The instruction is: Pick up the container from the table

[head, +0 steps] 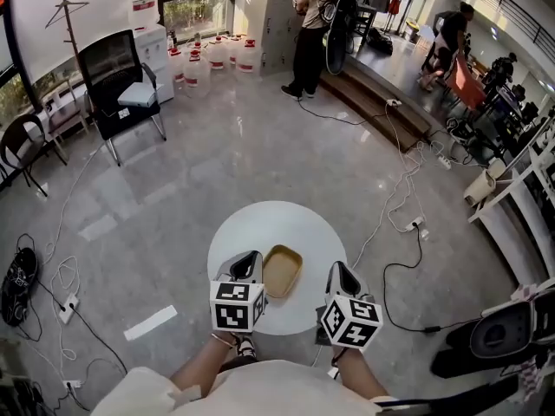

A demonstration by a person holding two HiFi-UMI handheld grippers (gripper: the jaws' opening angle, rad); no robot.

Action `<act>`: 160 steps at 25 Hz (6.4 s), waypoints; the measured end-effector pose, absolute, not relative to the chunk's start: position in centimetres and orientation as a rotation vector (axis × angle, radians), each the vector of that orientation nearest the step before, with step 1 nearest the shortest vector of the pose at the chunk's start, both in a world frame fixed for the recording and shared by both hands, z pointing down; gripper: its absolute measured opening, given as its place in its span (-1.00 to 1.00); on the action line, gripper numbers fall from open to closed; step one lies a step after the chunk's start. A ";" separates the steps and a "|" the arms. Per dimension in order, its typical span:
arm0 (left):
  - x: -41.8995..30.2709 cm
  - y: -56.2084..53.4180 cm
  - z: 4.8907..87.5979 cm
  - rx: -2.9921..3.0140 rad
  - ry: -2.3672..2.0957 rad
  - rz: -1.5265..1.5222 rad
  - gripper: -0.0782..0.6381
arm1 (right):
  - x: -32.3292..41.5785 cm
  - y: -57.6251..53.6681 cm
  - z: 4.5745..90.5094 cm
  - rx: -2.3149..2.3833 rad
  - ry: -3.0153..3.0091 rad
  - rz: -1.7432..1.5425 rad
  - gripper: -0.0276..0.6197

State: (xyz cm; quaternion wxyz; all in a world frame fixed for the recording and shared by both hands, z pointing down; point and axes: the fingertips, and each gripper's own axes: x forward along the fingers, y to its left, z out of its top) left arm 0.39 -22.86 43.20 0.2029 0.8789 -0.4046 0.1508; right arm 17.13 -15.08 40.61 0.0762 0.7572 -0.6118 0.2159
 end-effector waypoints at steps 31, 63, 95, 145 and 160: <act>-2.3 -21.2 49.3 2.197 -1.329 0.613 -0.74 | 18.1 -17.1 47.5 2.015 -1.880 0.861 -0.84; -4.1 -17.8 58.6 2.098 -1.231 0.800 -0.74 | 13.6 -14.0 57.8 1.837 -1.780 1.115 -0.84; -7.0 -16.8 60.9 2.046 -1.242 0.801 -0.74 | 11.6 -13.6 60.1 1.836 -1.747 1.210 -0.62; -9.1 -18.9 63.5 1.997 -1.203 0.807 -0.74 | 14.0 -14.9 63.0 2.038 -1.433 1.335 -0.72; -8.5 -19.0 63.7 2.006 -1.181 0.812 -0.74 | 14.2 -15.0 62.9 2.034 -1.437 1.299 -0.77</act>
